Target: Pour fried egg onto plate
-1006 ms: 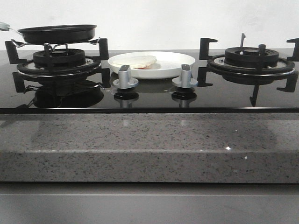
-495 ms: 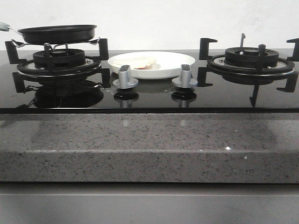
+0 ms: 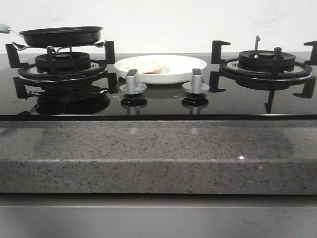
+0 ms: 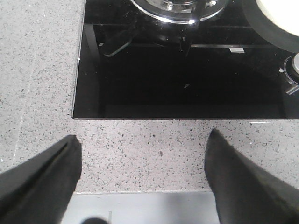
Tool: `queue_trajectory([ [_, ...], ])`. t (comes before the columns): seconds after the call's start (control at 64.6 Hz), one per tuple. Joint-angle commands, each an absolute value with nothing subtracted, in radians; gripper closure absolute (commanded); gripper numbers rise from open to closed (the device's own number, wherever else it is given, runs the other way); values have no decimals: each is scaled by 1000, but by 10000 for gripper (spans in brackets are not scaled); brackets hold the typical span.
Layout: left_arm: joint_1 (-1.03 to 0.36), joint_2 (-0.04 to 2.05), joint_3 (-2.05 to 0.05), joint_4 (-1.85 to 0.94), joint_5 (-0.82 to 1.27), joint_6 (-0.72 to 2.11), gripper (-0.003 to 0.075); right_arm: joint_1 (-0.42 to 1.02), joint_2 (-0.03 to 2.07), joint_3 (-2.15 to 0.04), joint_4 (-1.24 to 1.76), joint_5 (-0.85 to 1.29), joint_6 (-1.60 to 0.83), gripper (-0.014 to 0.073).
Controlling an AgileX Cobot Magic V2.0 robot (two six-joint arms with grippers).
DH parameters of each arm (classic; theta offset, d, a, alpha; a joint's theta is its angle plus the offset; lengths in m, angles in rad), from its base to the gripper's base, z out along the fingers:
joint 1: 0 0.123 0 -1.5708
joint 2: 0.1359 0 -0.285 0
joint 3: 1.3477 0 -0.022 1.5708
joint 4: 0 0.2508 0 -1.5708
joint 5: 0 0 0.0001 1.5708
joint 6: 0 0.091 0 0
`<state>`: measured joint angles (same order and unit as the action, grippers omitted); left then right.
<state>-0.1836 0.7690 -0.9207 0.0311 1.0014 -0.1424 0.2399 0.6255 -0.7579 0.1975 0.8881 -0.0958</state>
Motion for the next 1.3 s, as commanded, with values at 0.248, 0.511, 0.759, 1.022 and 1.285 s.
queue_trajectory([
  [0.248, -192, 770, -946, 28, 942, -150, 498, 238, 624, -783, 194, 831, -107, 590],
  [0.511, -192, 770, -946, 28, 942, -150, 739, 238, 624, -783, 191, 849, -107, 662],
  [0.759, -192, 770, -946, 28, 938, -150, 739, 238, 624, -783, 191, 849, -107, 662],
  [1.022, -163, 607, -742, 74, 697, -139, 739, 238, 624, -783, 191, 849, -107, 662],
  [1.285, -93, 283, -299, 69, 191, -139, 739, 238, 624, -783, 191, 849, -107, 662],
])
